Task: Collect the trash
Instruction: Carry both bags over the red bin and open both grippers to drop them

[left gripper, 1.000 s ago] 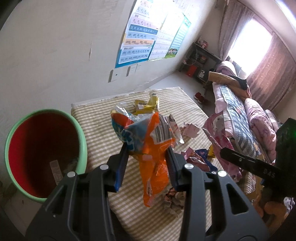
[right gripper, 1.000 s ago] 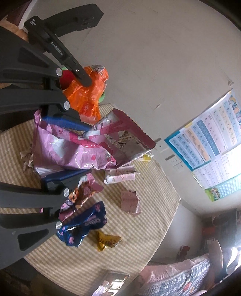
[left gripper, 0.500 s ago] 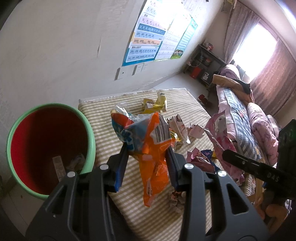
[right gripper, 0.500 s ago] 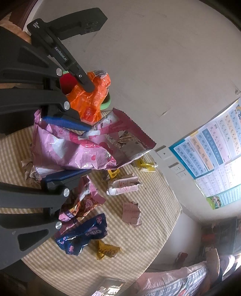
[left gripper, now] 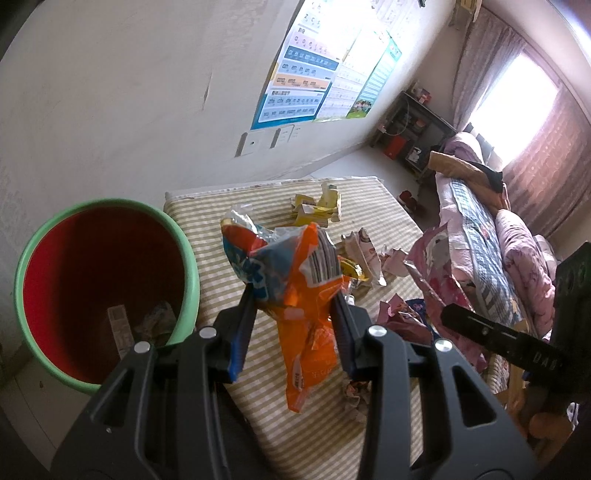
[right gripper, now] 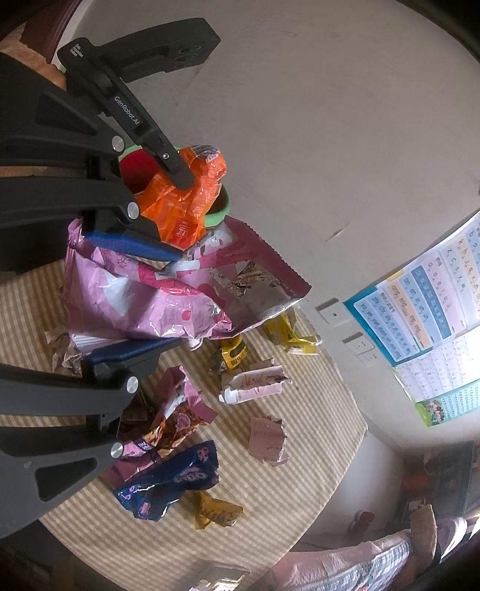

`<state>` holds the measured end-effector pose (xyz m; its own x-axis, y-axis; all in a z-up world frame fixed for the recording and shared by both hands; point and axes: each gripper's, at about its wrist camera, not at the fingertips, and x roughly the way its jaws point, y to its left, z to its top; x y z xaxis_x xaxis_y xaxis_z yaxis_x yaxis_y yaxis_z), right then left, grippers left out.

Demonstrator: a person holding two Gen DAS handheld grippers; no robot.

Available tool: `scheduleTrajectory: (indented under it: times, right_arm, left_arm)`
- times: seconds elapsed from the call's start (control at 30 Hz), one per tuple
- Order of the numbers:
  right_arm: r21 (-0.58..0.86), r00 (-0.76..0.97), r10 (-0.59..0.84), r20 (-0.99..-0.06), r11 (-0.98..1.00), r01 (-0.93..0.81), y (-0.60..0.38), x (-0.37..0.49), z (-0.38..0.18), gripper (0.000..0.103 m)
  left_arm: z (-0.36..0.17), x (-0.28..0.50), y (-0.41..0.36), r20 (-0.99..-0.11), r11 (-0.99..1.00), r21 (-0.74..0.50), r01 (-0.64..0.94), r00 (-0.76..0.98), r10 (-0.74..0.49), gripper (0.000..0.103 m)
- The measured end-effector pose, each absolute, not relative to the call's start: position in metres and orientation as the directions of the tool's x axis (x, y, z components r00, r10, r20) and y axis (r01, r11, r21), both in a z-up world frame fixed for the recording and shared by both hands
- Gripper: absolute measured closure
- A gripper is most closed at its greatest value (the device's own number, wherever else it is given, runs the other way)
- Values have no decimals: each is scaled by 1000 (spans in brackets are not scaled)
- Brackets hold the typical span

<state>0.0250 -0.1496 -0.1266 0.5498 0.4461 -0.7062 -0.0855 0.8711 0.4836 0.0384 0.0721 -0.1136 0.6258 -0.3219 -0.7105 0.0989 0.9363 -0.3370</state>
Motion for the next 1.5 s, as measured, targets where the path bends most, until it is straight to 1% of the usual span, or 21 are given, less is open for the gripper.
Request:
scheduleTrajectory:
  times: [0.43,0.87,1.07,1.33,1.5]
  right_arm:
    - [480,520,474,-710,867,-135,-125,27,-127,63]
    - [459,467,504,-726,862,-217,-78,34,-128,63]
    - [446,433,523,-734,852,-273,-49,37,-130,63]
    - [435,378,544,-749,835,-338,-10,47,-136,63]
    - [432,342,551,-761,824,-366,9,49,-141,63]
  left_arm:
    - [-113,34,93,-702,938,-343,51,649,-292,65]
    - [-119,28,137,-700,932,-360,-44,673,-239,65]
    - [-120,20,160,-703,941,-326,-92,689,-176,65]
    - [-127,17,194,-718,934,-310,-179,687,-107,65]
    - [-125,13,210,-723,943,-235,-235,690,-8,65]
